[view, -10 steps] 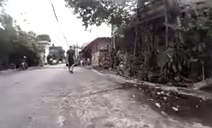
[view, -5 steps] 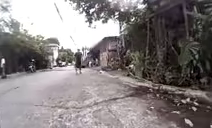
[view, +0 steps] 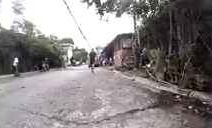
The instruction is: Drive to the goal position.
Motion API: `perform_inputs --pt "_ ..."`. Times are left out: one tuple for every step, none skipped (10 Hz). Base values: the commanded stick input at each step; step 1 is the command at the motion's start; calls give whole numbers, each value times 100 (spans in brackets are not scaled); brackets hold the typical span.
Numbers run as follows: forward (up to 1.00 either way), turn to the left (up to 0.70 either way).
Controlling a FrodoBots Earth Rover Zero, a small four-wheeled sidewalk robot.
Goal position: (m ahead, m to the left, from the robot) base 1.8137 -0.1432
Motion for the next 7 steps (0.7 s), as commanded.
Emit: perform_inputs --pt "100 0" --pt "100 0" --pt "100 16" --pt "100 9" --pt "100 0" --pt "100 0" --pt "100 0"
